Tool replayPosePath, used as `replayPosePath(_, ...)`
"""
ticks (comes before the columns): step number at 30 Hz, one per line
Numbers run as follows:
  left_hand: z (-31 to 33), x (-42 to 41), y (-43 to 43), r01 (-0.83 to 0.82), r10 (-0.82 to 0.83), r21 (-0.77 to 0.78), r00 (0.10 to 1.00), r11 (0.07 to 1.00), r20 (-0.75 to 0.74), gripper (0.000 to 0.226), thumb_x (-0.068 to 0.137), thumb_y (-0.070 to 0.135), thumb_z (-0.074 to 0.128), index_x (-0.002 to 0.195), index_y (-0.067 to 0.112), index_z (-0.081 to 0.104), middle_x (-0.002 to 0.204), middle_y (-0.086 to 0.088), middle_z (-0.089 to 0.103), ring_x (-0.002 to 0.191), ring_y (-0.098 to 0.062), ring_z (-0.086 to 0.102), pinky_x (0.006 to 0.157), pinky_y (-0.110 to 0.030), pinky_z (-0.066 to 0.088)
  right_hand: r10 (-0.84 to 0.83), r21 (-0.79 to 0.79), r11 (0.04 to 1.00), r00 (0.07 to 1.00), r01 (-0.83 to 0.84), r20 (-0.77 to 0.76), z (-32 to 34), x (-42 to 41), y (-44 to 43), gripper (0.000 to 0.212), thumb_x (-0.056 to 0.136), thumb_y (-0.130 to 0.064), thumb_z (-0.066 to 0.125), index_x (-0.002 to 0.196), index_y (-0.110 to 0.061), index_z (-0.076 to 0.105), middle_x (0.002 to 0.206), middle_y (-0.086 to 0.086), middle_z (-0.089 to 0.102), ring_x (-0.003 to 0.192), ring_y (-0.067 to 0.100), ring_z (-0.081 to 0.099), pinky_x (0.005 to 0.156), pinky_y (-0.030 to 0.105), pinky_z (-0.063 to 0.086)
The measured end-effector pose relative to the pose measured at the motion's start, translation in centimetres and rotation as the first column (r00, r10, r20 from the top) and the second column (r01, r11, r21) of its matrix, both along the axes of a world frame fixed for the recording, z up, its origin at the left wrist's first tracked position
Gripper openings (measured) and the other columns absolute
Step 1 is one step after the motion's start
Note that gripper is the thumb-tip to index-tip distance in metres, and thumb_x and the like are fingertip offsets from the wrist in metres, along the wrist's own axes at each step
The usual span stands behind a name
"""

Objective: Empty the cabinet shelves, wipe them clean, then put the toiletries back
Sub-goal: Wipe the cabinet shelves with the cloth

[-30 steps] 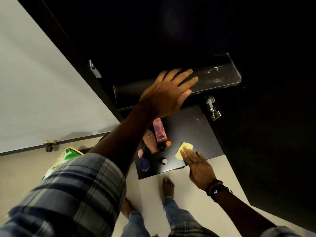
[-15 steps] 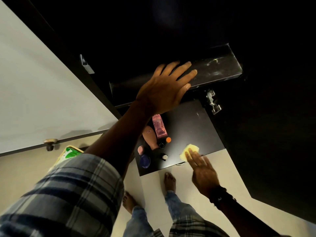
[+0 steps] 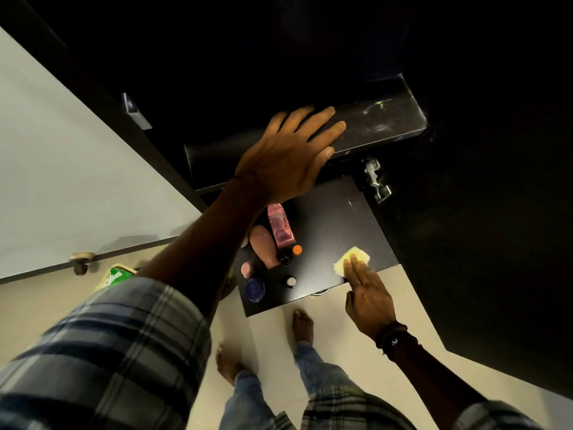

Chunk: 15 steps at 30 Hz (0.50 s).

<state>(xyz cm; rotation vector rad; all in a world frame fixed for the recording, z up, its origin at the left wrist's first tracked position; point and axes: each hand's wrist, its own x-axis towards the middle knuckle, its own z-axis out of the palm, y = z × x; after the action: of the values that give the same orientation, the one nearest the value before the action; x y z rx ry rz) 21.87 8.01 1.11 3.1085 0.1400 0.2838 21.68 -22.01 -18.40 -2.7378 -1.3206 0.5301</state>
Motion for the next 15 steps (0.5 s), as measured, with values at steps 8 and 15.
replayPosePath(8,0.0,0.0,-0.1,-0.010,0.010,0.024,1.000,1.000,0.007,0.048,0.099,0.037,0.022,0.144,0.023,0.033,0.152,-0.005,0.033,0.136,-0.026,0.033,0.108,-0.044,0.027,-0.110,-0.022,0.994,0.993,0.109,-0.049,0.3,8.7,3.6,0.066,0.089,-0.029,0.038,0.144,0.007,0.030,0.152,0.026,0.025,0.142,0.038,0.026,0.117,0.036,0.022)
replayPosePath(15,0.0,0.1,-0.1,-0.002,0.003,0.014,1.000,1.000,-0.007,0.048,0.100,0.038,0.022,0.145,0.024,0.030,0.153,-0.003,0.030,0.137,-0.025,0.030,0.108,-0.044,0.025,0.034,-0.024,0.999,0.988,-0.038,-0.149,0.5,9.2,12.1,0.063,0.092,-0.024,0.038,0.150,-0.004,0.021,0.159,0.015,0.014,0.146,0.030,0.018,0.118,0.038,0.022)
